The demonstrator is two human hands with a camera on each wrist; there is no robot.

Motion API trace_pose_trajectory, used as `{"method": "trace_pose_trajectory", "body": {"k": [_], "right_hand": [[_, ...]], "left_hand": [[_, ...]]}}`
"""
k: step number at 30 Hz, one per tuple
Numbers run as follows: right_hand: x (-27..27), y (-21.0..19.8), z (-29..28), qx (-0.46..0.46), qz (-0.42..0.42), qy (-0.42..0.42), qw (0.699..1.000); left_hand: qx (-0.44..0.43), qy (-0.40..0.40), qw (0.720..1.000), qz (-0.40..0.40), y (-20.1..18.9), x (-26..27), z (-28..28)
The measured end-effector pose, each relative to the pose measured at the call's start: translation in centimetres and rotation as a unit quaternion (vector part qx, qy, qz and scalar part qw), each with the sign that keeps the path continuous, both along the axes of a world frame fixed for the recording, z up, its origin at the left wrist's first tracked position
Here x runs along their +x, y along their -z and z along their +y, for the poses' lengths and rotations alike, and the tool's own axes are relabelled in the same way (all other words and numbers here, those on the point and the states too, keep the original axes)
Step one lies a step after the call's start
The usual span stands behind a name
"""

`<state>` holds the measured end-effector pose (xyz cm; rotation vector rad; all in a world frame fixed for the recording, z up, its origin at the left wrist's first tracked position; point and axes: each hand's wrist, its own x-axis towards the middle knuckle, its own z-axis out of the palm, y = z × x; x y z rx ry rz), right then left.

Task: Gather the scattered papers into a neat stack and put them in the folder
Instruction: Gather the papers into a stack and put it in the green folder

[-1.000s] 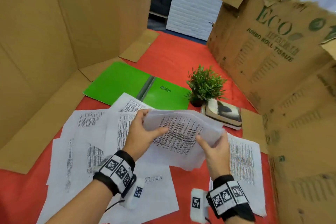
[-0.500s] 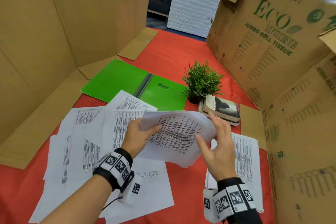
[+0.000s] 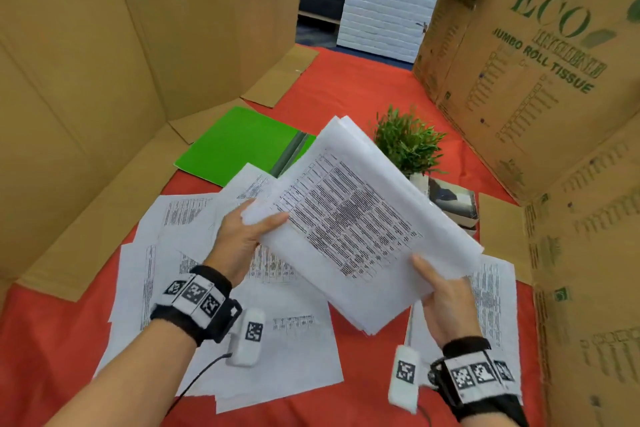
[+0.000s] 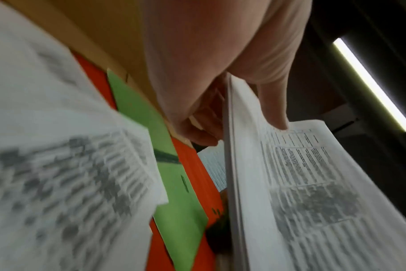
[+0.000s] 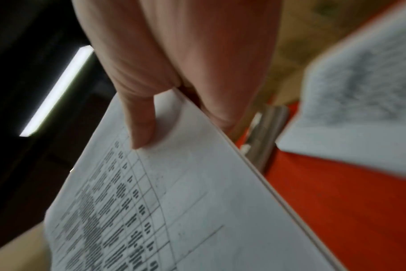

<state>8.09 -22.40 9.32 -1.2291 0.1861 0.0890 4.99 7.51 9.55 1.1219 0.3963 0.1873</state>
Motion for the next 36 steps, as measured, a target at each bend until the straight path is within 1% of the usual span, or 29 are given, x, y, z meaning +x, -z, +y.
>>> {"method": "trace_pose_trajectory", "body": {"k": [3,5,7,9,11,14,17,18,19,21,22,23,24,25,26,27,28,29,30,31,32,33,34,35,36], "right_hand": [[0.9,-0.7,-0.7,-0.117,-0.045,-0.011,0.992],[1.1,-0.9,-0.4,-0.172,-0.068,-0.019,0.983],[0.7,-0.7,0.5,-0.174,-0.095,-0.027,0.980],[0.2,0.5,1.4,-0.199,-0.089,-0.034,0.975],[-0.3,2.1,1.5,-0.234,-0.082,-0.038,0.968],[-0.4,3.0,0.9,-0.275,-0.077,-0.030,0.958],[0.0,1.3,0.5,-0.336,-0.125,-0.033,0.933],[0.3,0.5,0.3,-0.383,-0.149,-0.041,0.911],[0.6,-0.4,0.1,-0.456,-0.176,-0.050,0.871],[1.2,-1.8,-0.2,-0.599,-0.223,-0.094,0.763],[1.5,-2.4,-0.4,-0.643,-0.223,-0.123,0.722],[1.6,-2.8,-0.5,-0.659,-0.215,-0.150,0.705],[1.6,-2.9,-0.6,-0.657,-0.211,-0.158,0.707],[1.5,-2.8,-0.8,-0.648,-0.220,-0.149,0.713],[1.3,-2.7,-1.1,-0.632,-0.234,-0.127,0.728],[1.0,-2.6,-1.4,-0.607,-0.237,-0.101,0.752],[0.9,-2.1,-2.1,-0.578,-0.212,-0.071,0.785],[0.7,-1.2,-3.1,-0.538,-0.159,-0.042,0.827],[0.7,-0.1,-4.3,-0.491,-0.081,-0.013,0.867],[0.4,0.7,-5.5,-0.431,-0.006,0.017,0.902],[0.1,1.9,-7.1,-0.372,0.053,0.046,0.926],[-0.2,3.1,-8.8,-0.320,0.094,0.079,0.940],[-0.5,4.0,-10.4,-0.290,0.129,0.110,0.942],[-0.8,4.8,-12.0,-0.281,0.154,0.133,0.938],[-1.1,5.7,-13.7,-0.293,0.171,0.145,0.929]], "left_hand": [[0.131,0.079,0.988,0.016,-0.4,0.4,1.5],[0.172,0.105,0.979,0.020,-0.4,0.9,1.2],[0.178,0.083,0.980,0.026,0.6,1.2,0.7],[0.160,0.034,0.986,0.044,2.1,0.9,0.2],[0.153,0.005,0.986,0.063,3.6,0.3,-0.3],[0.145,0.007,0.986,0.085,5.6,-0.4,-0.7],[0.163,0.034,0.981,0.095,6.1,-0.4,-1.1],[0.170,0.036,0.980,0.096,6.0,-0.1,-1.1],[0.175,0.042,0.979,0.096,5.3,0.2,-1.4],[0.197,0.070,0.975,0.071,3.8,1.2,-1.8],[0.210,0.092,0.972,0.052,2.9,1.8,-2.1],[0.223,0.116,0.967,0.033,1.6,2.3,-2.5],[0.232,0.137,0.963,0.009,0.5,3.0,-2.8],[0.247,0.154,0.957,-0.015,-0.6,3.7,-3.3],[0.261,0.156,0.952,-0.045,-1.5,4.7,-4.0],[0.289,0.150,0.943,-0.068,-2.2,5.5,-4.6],[0.319,0.138,0.933,-0.093,-2.7,6.4,-5.2],[0.354,0.120,0.922,-0.106,-3.1,7.1,-5.8],[0.373,0.099,0.915,-0.119,-3.0,7.8,-6.4],[0.379,0.084,0.914,-0.116,-2.7,8.3,-6.9],[0.375,0.076,0.918,-0.102,-2.1,8.7,-7.4],[0.372,0.077,0.922,-0.079,-1.5,8.8,-7.8],[0.372,0.089,0.923,-0.048,-0.6,8.7,-8.3],[0.370,0.109,0.922,-0.016,0.6,8.6,-8.7],[0.367,0.130,0.921,0.010,1.9,8.3,-9.1]]}}
